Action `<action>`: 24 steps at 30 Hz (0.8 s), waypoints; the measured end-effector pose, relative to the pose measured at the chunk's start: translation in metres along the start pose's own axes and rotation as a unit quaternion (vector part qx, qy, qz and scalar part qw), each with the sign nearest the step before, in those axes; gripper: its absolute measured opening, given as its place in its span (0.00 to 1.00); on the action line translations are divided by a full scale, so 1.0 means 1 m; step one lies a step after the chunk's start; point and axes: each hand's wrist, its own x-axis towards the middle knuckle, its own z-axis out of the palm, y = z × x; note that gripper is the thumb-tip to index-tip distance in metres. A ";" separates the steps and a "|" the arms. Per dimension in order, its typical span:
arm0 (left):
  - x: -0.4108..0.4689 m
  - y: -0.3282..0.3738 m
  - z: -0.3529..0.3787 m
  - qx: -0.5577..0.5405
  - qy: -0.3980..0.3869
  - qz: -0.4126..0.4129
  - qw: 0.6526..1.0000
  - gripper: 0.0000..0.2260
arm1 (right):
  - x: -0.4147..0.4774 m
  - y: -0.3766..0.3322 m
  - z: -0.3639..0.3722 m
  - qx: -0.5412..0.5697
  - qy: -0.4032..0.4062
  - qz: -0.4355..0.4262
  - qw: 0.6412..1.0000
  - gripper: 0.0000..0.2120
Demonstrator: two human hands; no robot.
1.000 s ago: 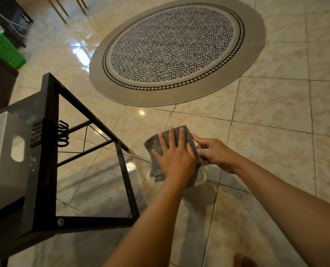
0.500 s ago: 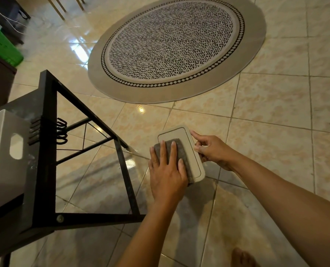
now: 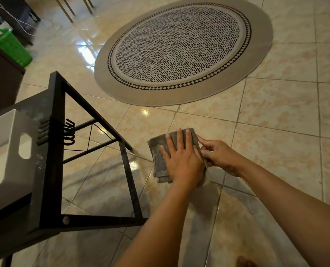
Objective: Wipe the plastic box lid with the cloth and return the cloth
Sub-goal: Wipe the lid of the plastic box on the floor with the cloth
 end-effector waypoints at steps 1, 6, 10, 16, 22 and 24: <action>0.009 0.000 -0.004 -0.004 -0.003 -0.004 1.000 0.26 | 0.000 0.000 0.000 -0.003 0.002 -0.001 1.000 0.25; 0.019 -0.003 -0.009 -0.011 0.000 0.001 1.000 0.26 | 0.000 -0.001 0.001 -0.008 0.012 0.002 1.000 0.26; -0.017 -0.002 0.009 -0.010 0.024 0.009 1.000 0.26 | 0.000 0.001 0.001 -0.009 0.011 0.002 1.000 0.26; -0.071 -0.007 0.026 0.015 0.020 0.015 1.000 0.27 | -0.003 -0.001 0.000 0.000 0.012 0.002 1.000 0.26; -0.036 -0.014 0.014 -0.013 0.010 -0.022 1.000 0.27 | -0.006 0.000 0.002 0.014 0.017 0.005 1.000 0.29; -0.026 -0.016 0.011 -0.016 0.009 -0.006 1.000 0.27 | -0.013 0.005 -0.001 0.025 0.020 0.010 0.999 0.32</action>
